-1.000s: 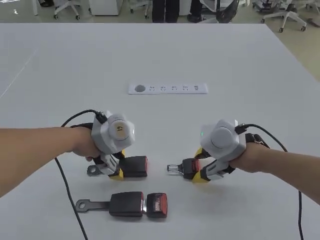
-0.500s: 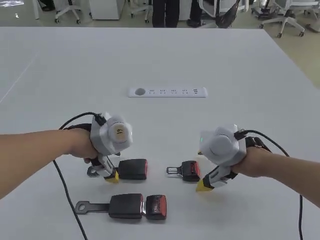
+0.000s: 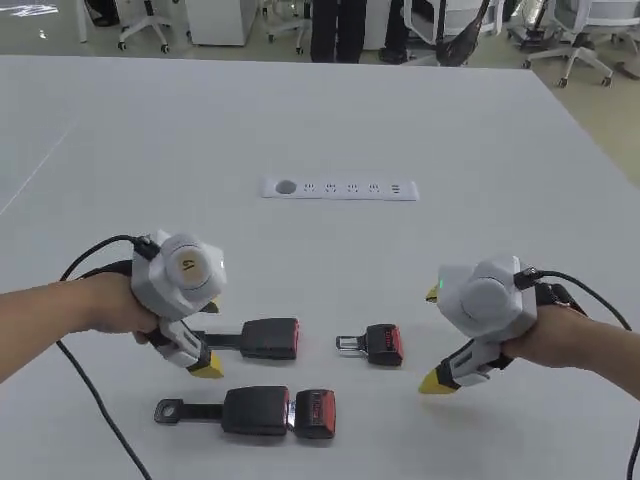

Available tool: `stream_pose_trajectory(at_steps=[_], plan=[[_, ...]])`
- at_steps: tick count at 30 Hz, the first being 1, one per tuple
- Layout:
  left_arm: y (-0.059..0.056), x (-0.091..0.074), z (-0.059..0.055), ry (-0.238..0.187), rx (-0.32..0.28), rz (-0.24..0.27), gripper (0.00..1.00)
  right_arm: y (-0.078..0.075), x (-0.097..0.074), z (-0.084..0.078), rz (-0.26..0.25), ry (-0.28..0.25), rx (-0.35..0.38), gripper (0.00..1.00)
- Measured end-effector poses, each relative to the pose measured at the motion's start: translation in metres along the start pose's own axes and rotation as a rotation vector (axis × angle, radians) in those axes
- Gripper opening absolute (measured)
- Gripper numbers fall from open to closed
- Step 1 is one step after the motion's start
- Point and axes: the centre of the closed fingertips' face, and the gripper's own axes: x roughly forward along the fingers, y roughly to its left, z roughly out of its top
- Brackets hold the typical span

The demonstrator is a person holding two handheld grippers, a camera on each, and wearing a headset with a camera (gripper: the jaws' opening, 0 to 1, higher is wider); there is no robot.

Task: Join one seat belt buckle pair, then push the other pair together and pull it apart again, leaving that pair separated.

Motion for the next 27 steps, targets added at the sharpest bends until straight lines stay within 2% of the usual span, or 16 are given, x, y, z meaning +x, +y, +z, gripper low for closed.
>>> stream_pose_trajectory(at_steps=[1, 7, 10, 12, 16, 18, 21, 24, 27], plan=[[0.0, -0.001, -0.005, -0.014, -0.027, 0.006, 0.59, 0.002, -0.002, -0.002, -0.003, -0.003, 0.007, 0.77], [-0.013, -0.014, -0.021, -0.067, -0.096, 0.016, 0.66, 0.017, -0.014, -0.002, -0.007, -0.034, 0.048, 0.83], [-0.022, -0.023, -0.025, -0.082, -0.112, 0.027, 0.67, 0.023, -0.02, -0.002, -0.026, -0.059, 0.064, 0.84], [-0.022, -0.025, -0.033, -0.103, -0.129, 0.038, 0.67, 0.029, -0.025, 0.001, -0.036, -0.078, 0.088, 0.87], [-0.031, -0.035, -0.034, -0.148, -0.155, 0.056, 0.67, 0.037, -0.03, 0.002, -0.049, -0.112, 0.126, 0.89], [-0.042, -0.042, -0.028, -0.19, -0.178, 0.067, 0.68, 0.04, -0.034, 0.003, -0.064, -0.135, 0.158, 0.89], [-0.047, -0.043, -0.036, -0.235, -0.193, 0.075, 0.68, 0.044, -0.038, 0.003, -0.088, -0.174, 0.203, 0.9], [-0.06, -0.049, -0.032, -0.287, -0.226, 0.08, 0.68, 0.048, -0.04, 0.003, -0.108, -0.206, 0.233, 0.9], [-0.064, -0.051, -0.036, -0.33, -0.243, 0.095, 0.69, 0.057, -0.045, 0.009, -0.119, -0.239, 0.266, 0.9]])
